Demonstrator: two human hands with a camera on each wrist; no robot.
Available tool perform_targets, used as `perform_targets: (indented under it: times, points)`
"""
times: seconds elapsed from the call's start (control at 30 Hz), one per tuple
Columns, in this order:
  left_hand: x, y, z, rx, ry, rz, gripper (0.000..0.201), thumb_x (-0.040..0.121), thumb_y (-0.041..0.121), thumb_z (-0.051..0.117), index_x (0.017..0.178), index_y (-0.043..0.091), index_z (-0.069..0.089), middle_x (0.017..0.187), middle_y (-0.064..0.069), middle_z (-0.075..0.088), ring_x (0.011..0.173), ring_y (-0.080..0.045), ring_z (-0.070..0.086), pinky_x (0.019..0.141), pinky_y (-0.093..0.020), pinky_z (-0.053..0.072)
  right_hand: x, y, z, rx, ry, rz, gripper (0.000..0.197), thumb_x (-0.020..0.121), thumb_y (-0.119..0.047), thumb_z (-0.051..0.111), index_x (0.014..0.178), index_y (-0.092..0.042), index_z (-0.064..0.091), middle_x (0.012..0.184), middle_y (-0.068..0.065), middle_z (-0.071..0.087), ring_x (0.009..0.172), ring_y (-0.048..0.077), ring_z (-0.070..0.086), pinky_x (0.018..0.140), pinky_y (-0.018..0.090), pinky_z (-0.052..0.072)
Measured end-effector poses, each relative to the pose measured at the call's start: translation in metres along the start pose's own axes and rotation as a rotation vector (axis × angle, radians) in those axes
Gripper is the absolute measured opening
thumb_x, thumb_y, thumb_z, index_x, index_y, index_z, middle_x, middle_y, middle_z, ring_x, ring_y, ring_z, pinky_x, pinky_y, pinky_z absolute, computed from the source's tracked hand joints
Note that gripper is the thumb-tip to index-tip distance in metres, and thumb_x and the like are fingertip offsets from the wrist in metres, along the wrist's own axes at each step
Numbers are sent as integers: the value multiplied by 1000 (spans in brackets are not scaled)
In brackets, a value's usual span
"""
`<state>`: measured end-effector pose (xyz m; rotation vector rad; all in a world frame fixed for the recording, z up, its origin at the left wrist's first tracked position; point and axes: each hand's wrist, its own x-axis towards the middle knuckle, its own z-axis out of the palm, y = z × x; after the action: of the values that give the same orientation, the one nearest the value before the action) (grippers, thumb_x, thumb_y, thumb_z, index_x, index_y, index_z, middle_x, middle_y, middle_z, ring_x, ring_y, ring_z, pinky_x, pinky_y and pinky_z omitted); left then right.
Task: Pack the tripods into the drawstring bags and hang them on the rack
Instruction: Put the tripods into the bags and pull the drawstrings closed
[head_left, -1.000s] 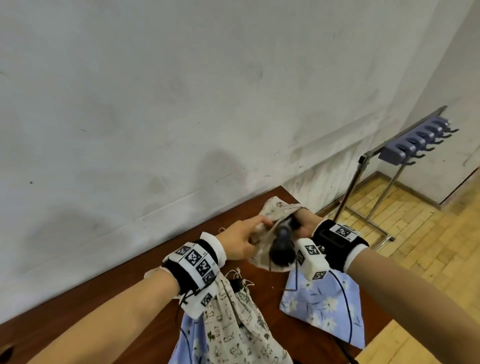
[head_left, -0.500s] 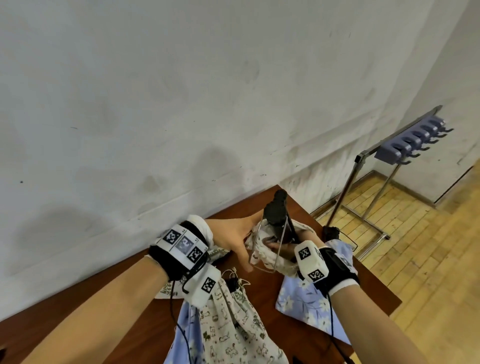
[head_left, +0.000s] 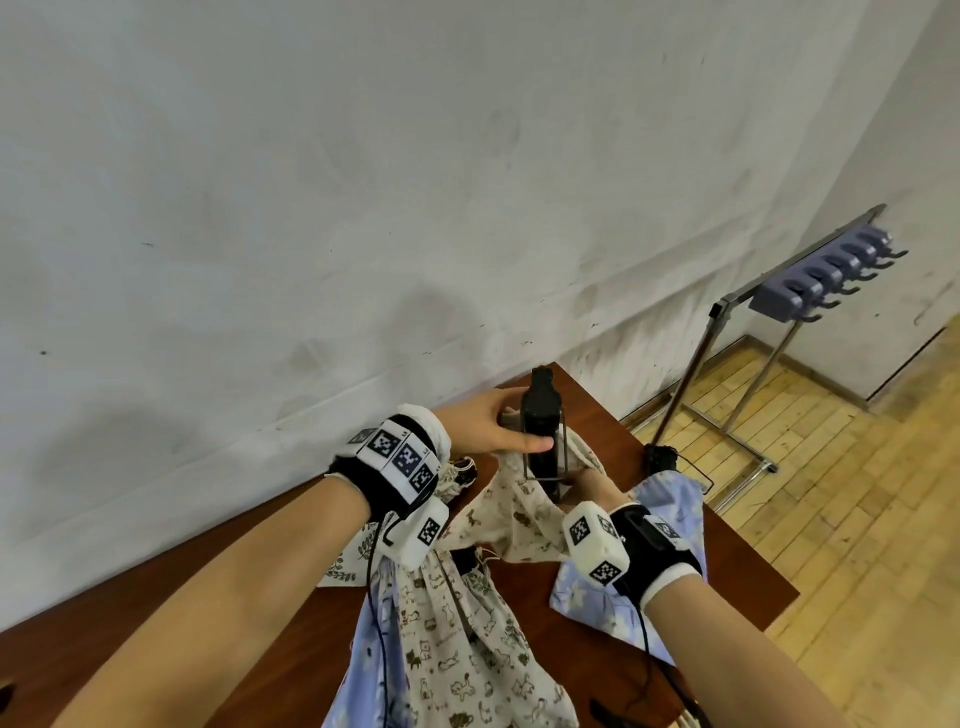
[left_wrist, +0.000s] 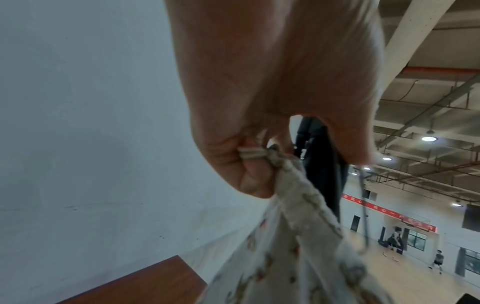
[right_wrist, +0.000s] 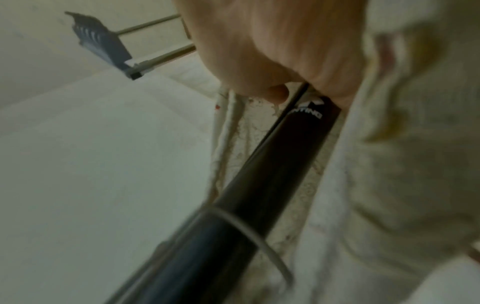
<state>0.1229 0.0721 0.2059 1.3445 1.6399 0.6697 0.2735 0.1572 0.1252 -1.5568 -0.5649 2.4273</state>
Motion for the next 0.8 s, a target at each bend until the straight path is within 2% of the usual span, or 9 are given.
perform_targets:
  times: [0.07,0.13,0.17,0.33,0.43,0.57,0.67,0.73,0.8]
  points:
    - [6,-3,3,35,110,-27,40,84,45,66,119,37,50,116,11,60,111,-12,56,106,-42,42,6,3,-5,10,-57,104,31,105,-15,30,114,7,50,99,27,66,98,36,57,71,38,52]
    - [9,-7,7,-8,201,-37,44,86,43,64,127,34,48,124,5,59,115,-13,54,109,-39,38,13,3,-8,-21,-152,189,41,103,-17,30,136,3,40,133,25,52,127,34,48,100,44,39]
    - [11,-10,9,-40,225,-46,47,87,39,64,130,30,47,128,2,58,119,-15,52,109,-37,36,13,4,-9,-42,-173,218,43,102,-19,31,138,3,38,136,26,49,129,36,46,105,48,34]
    - [12,-28,9,27,158,-160,69,80,36,72,139,19,41,140,0,49,131,-17,43,111,-36,30,15,-2,-14,41,-228,259,40,101,-23,35,130,5,38,128,31,50,123,42,47,106,55,32]
    - [11,-42,12,137,79,-259,73,73,32,80,136,17,46,137,1,51,129,-18,45,112,-38,32,14,-9,-16,128,-189,198,34,99,-15,38,127,4,38,125,33,44,122,48,44,96,60,40]
    - [12,-53,14,174,137,-302,76,65,30,86,131,15,51,134,-4,56,125,-23,50,109,-41,38,17,-14,-27,76,-94,1,26,92,3,43,117,6,51,123,24,50,103,33,55,68,42,60]
    - [14,-50,14,231,132,-320,81,64,33,86,133,15,49,135,-4,54,125,-25,50,107,-41,39,29,-16,-36,-156,118,-164,40,86,11,44,122,1,59,100,9,59,64,19,44,45,24,48]
    - [16,-49,16,252,125,-326,84,64,35,86,135,14,46,136,-3,52,125,-25,49,107,-41,39,32,-13,-39,-336,225,-189,27,85,5,56,109,-3,64,80,4,50,59,16,36,47,24,36]
    - [17,-50,17,262,126,-327,86,64,36,86,136,14,45,137,-3,51,125,-25,49,106,-39,40,34,-5,-40,-415,208,-102,18,82,-6,70,95,-5,57,87,6,48,68,17,44,56,27,37]
